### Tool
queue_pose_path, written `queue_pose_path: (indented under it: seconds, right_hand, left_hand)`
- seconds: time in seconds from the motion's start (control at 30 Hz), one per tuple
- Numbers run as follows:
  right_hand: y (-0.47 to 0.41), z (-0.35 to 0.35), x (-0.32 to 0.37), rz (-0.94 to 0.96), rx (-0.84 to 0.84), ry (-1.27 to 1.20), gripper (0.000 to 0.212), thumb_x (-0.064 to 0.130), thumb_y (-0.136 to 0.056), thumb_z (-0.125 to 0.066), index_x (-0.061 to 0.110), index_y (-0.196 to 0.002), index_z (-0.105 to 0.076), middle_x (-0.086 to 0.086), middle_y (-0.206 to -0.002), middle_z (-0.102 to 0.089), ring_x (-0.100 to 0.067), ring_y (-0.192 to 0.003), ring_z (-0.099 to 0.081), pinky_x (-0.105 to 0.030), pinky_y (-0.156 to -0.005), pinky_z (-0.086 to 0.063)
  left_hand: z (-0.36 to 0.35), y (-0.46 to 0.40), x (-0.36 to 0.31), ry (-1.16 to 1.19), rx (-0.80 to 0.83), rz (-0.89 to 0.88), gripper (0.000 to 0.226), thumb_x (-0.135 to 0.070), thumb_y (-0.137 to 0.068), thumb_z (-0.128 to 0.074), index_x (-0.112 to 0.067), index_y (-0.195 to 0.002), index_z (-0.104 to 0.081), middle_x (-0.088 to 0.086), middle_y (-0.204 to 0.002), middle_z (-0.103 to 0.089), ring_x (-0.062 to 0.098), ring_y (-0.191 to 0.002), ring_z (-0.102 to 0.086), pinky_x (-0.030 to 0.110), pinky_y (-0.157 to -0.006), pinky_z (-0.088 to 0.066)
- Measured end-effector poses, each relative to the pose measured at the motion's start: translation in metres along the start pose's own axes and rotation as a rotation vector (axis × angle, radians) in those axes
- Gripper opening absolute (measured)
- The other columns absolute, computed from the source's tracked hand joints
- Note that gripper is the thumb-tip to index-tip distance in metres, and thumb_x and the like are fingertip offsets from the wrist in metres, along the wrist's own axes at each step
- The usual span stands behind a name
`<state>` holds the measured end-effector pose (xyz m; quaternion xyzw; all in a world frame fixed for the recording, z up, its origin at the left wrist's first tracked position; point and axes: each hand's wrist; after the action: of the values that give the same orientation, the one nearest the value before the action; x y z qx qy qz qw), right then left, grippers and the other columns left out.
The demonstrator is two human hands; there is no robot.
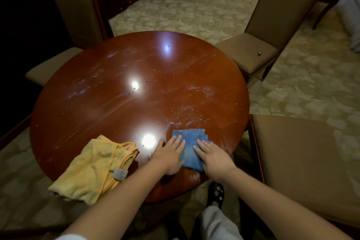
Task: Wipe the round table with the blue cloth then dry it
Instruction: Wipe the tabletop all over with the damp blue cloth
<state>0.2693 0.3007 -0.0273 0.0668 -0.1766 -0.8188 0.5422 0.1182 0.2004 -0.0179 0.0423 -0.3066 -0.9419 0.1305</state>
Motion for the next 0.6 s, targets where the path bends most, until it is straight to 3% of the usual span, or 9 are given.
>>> queue_pose_path:
  seconds: [0.13,0.23,0.37,0.53,0.6]
  right_hand:
    - [-0.021,0.008,-0.005,-0.053,0.034,0.011,0.060,0.022,-0.100,-0.031,0.014,-0.153,-0.005,-0.009,-0.160,0.002,-0.020,-0.148,-0.002,-0.034,-0.119,-0.001]
    - [0.014,-0.004,0.009,-0.066,0.018,-0.008,0.057,0.029,-0.103,-0.028,0.012,-0.153,-0.007,-0.010,-0.160,0.000,-0.022,-0.148,-0.003,-0.035,-0.118,-0.001]
    - [0.027,-0.009,-0.001,-0.096,-0.043,0.019,0.057,0.040,-0.102,-0.015,0.019,-0.153,-0.005,-0.001,-0.161,0.000,-0.016,-0.148,-0.001,-0.035,-0.118,-0.002]
    - [-0.001,-0.002,-0.008,-0.225,0.005,-0.010,0.055,0.031,-0.104,-0.022,0.016,-0.153,-0.003,-0.002,-0.160,0.004,-0.017,-0.148,0.000,-0.035,-0.118,-0.004]
    - [0.017,-0.012,-0.005,-0.193,-0.042,-0.047,0.054,0.027,-0.102,-0.028,0.010,-0.152,-0.017,-0.004,-0.158,-0.006,-0.021,-0.147,-0.014,-0.035,-0.117,-0.013]
  left_hand:
    - [0.018,-0.016,-0.004,-0.051,0.000,0.038,0.069,-0.043,-0.100,-0.030,-0.015,-0.152,0.006,0.004,-0.159,0.013,0.022,-0.147,0.008,0.050,-0.117,0.004]
    - [0.001,0.002,-0.024,-0.106,-0.003,-0.004,0.067,-0.041,-0.101,-0.027,-0.014,-0.152,0.007,0.007,-0.159,0.013,0.024,-0.147,0.008,0.050,-0.117,0.004]
    - [0.001,0.001,-0.023,-0.085,-0.026,-0.047,0.067,-0.046,-0.101,-0.024,-0.015,-0.152,0.008,0.005,-0.159,0.015,0.022,-0.147,0.010,0.050,-0.117,0.006]
    - [0.026,-0.024,-0.027,0.003,-0.011,-0.036,0.067,-0.047,-0.100,-0.028,-0.014,-0.153,-0.002,0.007,-0.160,0.007,0.024,-0.147,0.004,0.050,-0.117,0.000]
    - [0.020,-0.015,-0.036,0.006,-0.044,-0.083,0.064,-0.047,-0.100,-0.029,-0.014,-0.152,-0.011,0.008,-0.160,-0.004,0.025,-0.147,-0.005,0.049,-0.118,-0.005]
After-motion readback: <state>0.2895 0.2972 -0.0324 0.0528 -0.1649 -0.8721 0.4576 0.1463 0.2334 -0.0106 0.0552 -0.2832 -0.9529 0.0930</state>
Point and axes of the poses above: each hand's wrist, its own y-axis away from the middle knuckle, its own z-axis out of the back of the hand, x = y × z
